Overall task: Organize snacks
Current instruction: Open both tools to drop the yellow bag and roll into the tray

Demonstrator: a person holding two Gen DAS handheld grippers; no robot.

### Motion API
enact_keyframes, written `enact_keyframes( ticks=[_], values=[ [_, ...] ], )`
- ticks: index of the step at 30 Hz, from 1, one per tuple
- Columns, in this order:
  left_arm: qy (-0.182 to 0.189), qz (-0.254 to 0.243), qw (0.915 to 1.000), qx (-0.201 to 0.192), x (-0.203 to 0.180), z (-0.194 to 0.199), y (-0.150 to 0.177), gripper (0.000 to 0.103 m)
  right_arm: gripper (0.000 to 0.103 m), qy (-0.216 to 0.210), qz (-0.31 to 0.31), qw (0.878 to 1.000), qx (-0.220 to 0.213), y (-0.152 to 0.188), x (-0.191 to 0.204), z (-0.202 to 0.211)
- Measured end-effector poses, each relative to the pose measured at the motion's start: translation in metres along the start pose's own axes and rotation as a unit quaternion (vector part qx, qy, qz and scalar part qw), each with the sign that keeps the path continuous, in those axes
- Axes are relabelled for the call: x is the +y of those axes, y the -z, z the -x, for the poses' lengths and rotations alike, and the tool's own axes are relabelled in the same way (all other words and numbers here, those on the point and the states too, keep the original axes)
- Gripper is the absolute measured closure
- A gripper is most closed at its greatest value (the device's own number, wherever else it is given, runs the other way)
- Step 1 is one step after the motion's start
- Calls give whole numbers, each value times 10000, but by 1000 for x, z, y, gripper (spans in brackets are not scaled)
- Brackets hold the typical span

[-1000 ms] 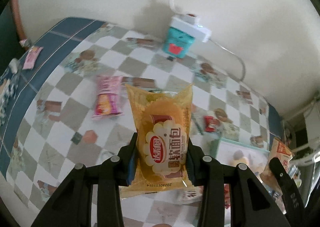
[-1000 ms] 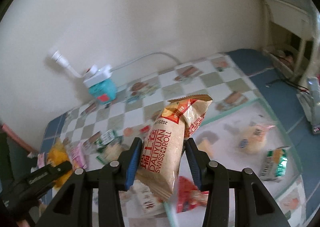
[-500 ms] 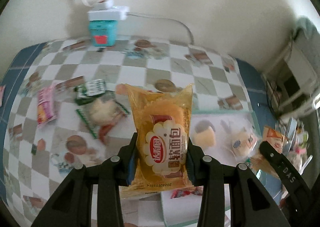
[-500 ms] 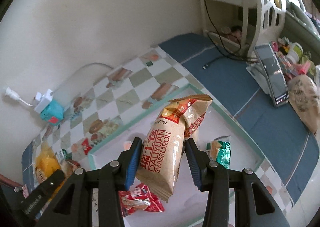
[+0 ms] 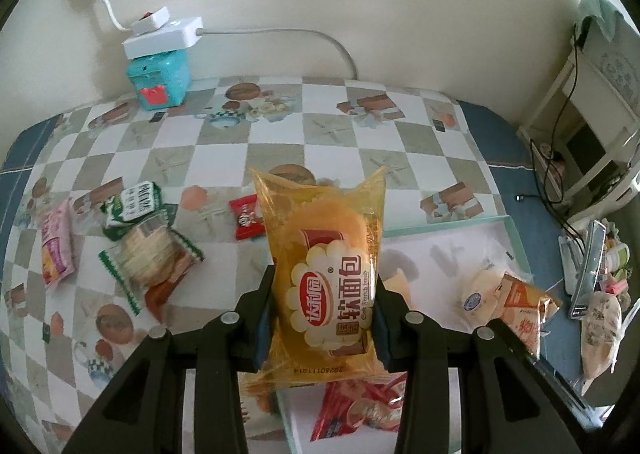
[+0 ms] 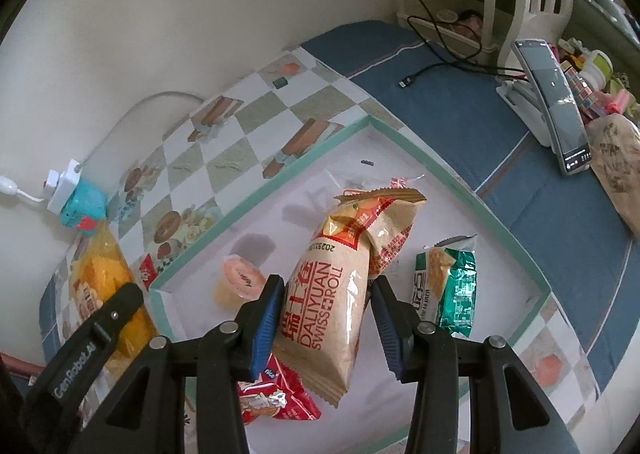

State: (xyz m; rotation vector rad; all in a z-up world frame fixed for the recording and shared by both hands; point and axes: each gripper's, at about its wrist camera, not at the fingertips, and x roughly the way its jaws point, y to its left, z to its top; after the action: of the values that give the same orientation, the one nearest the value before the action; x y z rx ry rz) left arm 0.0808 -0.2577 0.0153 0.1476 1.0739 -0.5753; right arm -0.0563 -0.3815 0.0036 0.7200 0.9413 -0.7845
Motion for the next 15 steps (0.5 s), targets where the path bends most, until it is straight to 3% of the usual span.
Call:
enact_keyframes(
  ticks=[5, 7, 8, 9, 12, 15],
  values=[
    [0, -48, 9999, 121, -4, -9, 1, 59, 55, 87, -32, 9999, 63, -1, -3, -4],
    [-1, -1, 9999, 140, -2, -10, 1, 47, 55, 110, -53, 9999, 78, -2, -3, -4],
    [-3, 15, 9999, 136, -1, -9, 0, 34, 54, 116, -75, 9999, 91, -2, -3, -4],
    [1, 31, 9999, 126, 0, -8, 0, 26, 51, 113, -80, 9999, 96, -2, -3, -4],
    [-8, 80, 9999, 149, 5, -4, -1, 24, 31, 170, -72, 9998, 76, -2, -1, -3],
    [-54, 285, 9993, 220, 19, -1, -3, 19, 25, 173, -33, 9998, 52, -2, 3, -1]
  ],
)
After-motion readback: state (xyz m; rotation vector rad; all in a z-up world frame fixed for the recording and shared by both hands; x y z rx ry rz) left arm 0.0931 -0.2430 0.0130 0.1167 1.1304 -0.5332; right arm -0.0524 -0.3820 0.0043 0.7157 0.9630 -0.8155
